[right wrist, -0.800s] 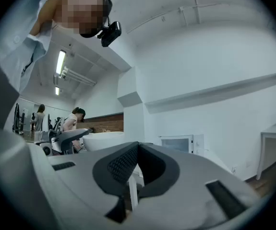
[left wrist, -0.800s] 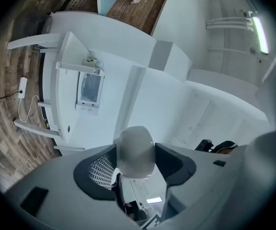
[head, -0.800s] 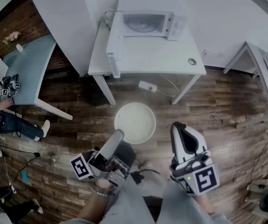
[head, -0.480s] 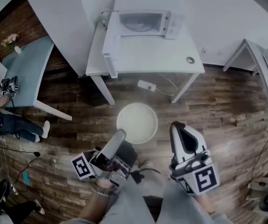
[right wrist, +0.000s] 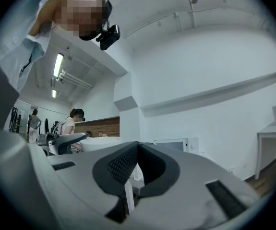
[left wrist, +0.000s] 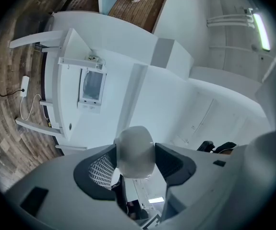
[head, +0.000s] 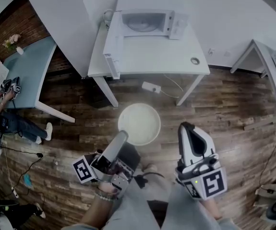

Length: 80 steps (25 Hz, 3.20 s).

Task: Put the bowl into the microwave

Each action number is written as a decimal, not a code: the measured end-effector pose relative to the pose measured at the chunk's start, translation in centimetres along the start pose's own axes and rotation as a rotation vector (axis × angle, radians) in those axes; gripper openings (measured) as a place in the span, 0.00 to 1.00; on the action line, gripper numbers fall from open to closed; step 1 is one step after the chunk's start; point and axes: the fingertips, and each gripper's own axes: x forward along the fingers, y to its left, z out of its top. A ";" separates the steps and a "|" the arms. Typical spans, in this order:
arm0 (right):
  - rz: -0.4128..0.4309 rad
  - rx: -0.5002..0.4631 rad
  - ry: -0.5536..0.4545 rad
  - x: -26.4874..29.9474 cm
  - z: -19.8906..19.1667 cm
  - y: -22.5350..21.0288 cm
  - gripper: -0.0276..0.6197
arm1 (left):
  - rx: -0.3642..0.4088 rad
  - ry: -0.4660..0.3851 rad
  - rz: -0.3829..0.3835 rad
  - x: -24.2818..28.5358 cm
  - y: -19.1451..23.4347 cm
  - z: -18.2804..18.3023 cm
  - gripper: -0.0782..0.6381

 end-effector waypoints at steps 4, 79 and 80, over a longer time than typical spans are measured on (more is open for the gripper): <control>-0.009 -0.010 -0.001 -1.1 0.0 -0.6 0.05 | -0.003 -0.003 -0.005 0.1 -0.2 -0.9 0.45; -0.131 -0.010 0.036 19.8 -2.1 -15.7 0.05 | -0.064 0.097 -0.043 19.9 9.8 14.1 0.46; -0.130 -0.010 0.037 19.9 -2.1 -15.8 0.05 | -0.063 0.096 -0.044 20.1 9.9 14.2 0.46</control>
